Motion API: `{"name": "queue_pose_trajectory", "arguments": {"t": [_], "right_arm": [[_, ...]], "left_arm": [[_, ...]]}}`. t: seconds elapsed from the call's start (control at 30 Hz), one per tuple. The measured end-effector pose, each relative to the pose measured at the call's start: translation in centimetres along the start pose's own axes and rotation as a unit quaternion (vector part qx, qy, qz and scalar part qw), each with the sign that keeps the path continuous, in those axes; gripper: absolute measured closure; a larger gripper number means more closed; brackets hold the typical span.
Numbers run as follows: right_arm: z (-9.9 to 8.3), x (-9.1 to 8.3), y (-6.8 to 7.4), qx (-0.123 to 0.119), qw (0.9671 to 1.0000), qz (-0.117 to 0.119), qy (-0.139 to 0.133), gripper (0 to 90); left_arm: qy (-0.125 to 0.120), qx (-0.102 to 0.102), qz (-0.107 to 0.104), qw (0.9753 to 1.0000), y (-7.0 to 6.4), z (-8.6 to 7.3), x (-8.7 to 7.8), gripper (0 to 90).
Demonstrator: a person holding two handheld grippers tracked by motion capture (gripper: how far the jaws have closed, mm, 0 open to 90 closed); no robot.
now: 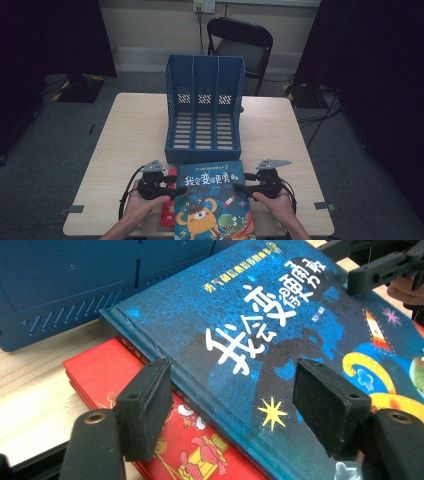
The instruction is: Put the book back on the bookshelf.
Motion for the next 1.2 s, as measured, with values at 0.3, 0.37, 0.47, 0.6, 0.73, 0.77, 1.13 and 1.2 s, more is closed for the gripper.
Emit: {"name": "queue_pose_trajectory", "arguments": {"t": [0.3,0.37,0.47,0.6,0.73,0.77,1.13,1.2], "right_arm": [[0.9,0.8,-0.4,0.005,1.0000,-0.006,0.001,28.8],[1.0,1.1,-0.4,0.003,0.9999,-0.011,0.000,27.4],[1.2,1.0,-0.3,-0.004,0.9998,-0.014,-0.010,28.0],[2.2,-0.2,-0.1,-0.001,0.9991,-0.006,-0.043,37.4],[2.3,0.3,0.3,0.017,0.9983,0.037,-0.043,37.3],[2.4,0.3,0.3,0.016,0.9983,0.038,-0.042,37.4],[3.1,-1.0,1.3,-0.037,0.9970,0.027,-0.063,38.4],[2.8,-1.2,1.3,-0.034,0.9973,0.028,-0.058,38.6]], "left_arm": [[-0.005,-0.014,-0.019,0.9997,0.5,0.2,-0.1,32.7],[-0.006,-0.017,-0.023,0.9996,0.6,0.2,-0.1,34.9],[-0.006,-0.011,-0.019,0.9997,0.6,0.2,-0.1,34.7],[-0.006,-0.002,-0.017,0.9998,0.5,0.2,0.0,34.6],[-0.004,0.000,-0.017,0.9999,0.4,0.3,0.1,37.1],[-0.004,0.000,-0.017,0.9998,0.4,0.3,0.1,36.8],[-0.010,-0.027,-0.030,0.9992,0.3,0.3,0.2,29.9],[-0.010,-0.024,-0.031,0.9992,0.1,0.3,0.3,28.2]]}}
Point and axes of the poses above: each handheld gripper's, and its own axes: x roughly forward along the jaws, z roughly out of its top, y roughly to its left, the point moved 7 cm from there along x, roughly forward along the jaws, and after that the axes turned 7 degrees about -x, right-handed, at the moved point
